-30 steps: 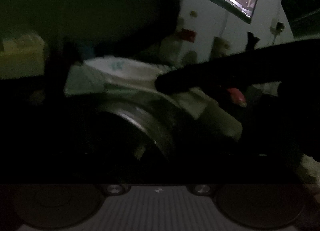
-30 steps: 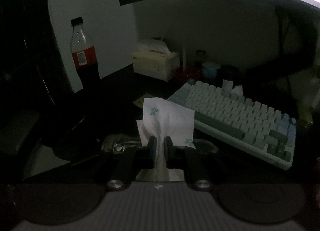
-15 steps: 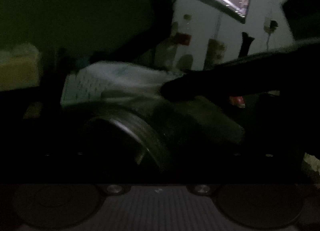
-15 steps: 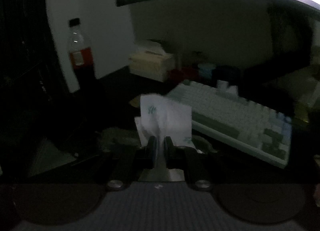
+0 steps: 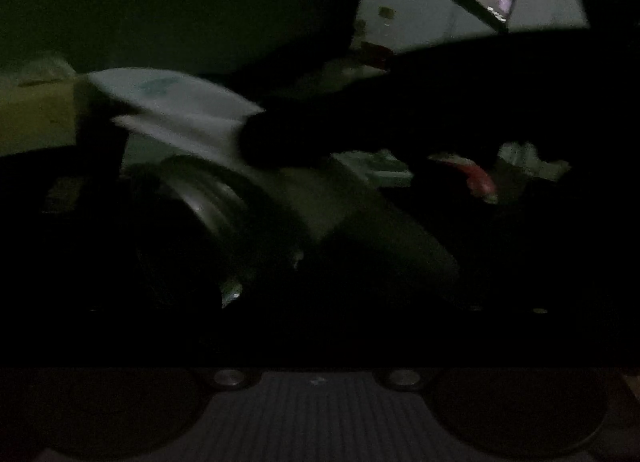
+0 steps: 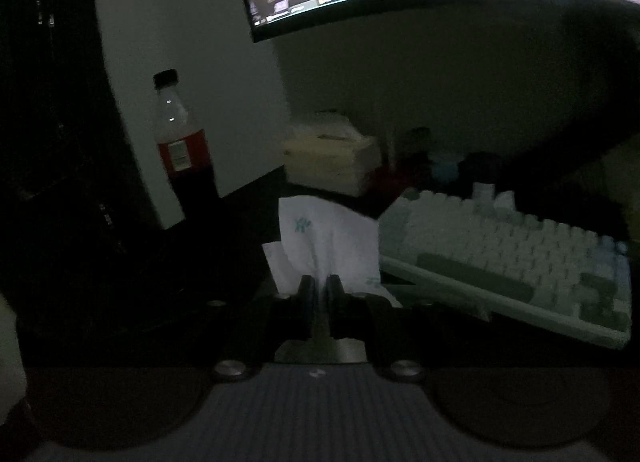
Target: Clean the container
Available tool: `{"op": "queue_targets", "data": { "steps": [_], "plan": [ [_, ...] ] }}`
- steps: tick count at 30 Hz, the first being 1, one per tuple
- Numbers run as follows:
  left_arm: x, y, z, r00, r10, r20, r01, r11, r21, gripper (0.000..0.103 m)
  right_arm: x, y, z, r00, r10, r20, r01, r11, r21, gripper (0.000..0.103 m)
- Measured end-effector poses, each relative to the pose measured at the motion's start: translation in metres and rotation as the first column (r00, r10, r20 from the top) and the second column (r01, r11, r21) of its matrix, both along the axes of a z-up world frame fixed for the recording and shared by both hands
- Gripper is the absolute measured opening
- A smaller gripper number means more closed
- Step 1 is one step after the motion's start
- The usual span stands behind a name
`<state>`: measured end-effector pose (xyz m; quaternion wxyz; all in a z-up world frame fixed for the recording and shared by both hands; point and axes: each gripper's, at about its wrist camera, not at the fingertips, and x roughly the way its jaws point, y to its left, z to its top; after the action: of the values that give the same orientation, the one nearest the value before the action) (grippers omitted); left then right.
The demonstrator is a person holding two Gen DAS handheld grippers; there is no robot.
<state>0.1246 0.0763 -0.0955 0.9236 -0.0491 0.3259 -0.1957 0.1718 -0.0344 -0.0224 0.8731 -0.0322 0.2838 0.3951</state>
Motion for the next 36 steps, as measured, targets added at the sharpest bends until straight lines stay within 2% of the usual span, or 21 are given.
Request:
{"op": "queue_targets", "data": {
  "steps": [2,8,10,12,14,16,18,21,23,26,28,33,36],
  "plan": [
    [-0.001,-0.002,0.000,1.000,-0.010,0.001,0.010,1.000,0.008,0.103,0.007,-0.003,0.001,1.000,0.013,-0.011,-0.013,1.000,-0.007,0.008],
    [-0.002,-0.002,-0.002,1.000,-0.002,0.001,0.002,1.000,0.012,0.103,0.032,-0.017,-0.001,0.995,-0.095,-0.037,0.094,0.995,-0.026,0.009],
    [-0.002,-0.002,-0.002,1.000,-0.004,0.001,0.004,1.000,0.012,0.103,0.025,-0.017,0.000,0.997,-0.056,-0.052,0.056,0.998,-0.004,0.009],
    [-0.002,-0.003,-0.002,1.000,-0.006,0.001,0.006,1.000,0.011,0.103,0.016,-0.014,0.001,0.995,0.043,-0.091,-0.039,0.998,0.048,0.009],
    [-0.002,-0.003,-0.001,1.000,-0.007,0.001,0.007,1.000,0.012,0.103,0.012,-0.009,0.002,0.994,0.073,-0.085,-0.070,0.997,0.037,0.009],
    [-0.002,-0.003,-0.001,1.000,-0.005,0.001,0.005,1.000,0.013,0.103,0.016,-0.005,0.004,0.998,0.036,-0.044,-0.037,0.999,-0.026,0.009],
    [-0.003,-0.003,-0.002,1.000,-0.001,0.002,0.001,1.000,0.012,0.103,0.027,-0.005,0.005,0.998,-0.053,-0.024,0.051,0.995,-0.082,0.009],
    [-0.003,-0.003,-0.002,1.000,0.000,0.002,0.000,1.000,0.011,0.103,0.038,-0.007,0.004,0.989,-0.143,-0.022,0.140,0.983,-0.122,0.009],
    [-0.003,-0.004,-0.002,1.000,-0.004,0.001,0.004,1.000,0.011,0.103,0.032,-0.004,0.006,0.993,-0.121,-0.016,0.117,0.985,-0.130,0.009],
    [-0.003,-0.002,-0.001,1.000,-0.009,0.001,0.009,1.000,0.012,0.103,0.019,0.002,0.007,0.999,-0.005,-0.031,0.002,0.996,-0.086,0.009],
    [-0.004,-0.002,-0.003,1.000,-0.010,0.000,0.010,1.000,0.012,0.103,0.016,0.004,0.005,1.000,-0.002,-0.010,0.001,0.996,-0.086,0.009],
    [-0.005,-0.001,-0.003,1.000,-0.008,0.001,0.008,1.000,0.011,0.103,0.037,-0.011,-0.006,0.982,-0.187,0.012,0.187,0.980,-0.073,0.009],
    [-0.005,-0.001,-0.004,1.000,-0.006,0.001,0.006,1.000,0.010,0.103,0.044,-0.016,-0.010,0.969,-0.246,0.005,0.246,0.967,-0.063,0.009]
  ]
}}
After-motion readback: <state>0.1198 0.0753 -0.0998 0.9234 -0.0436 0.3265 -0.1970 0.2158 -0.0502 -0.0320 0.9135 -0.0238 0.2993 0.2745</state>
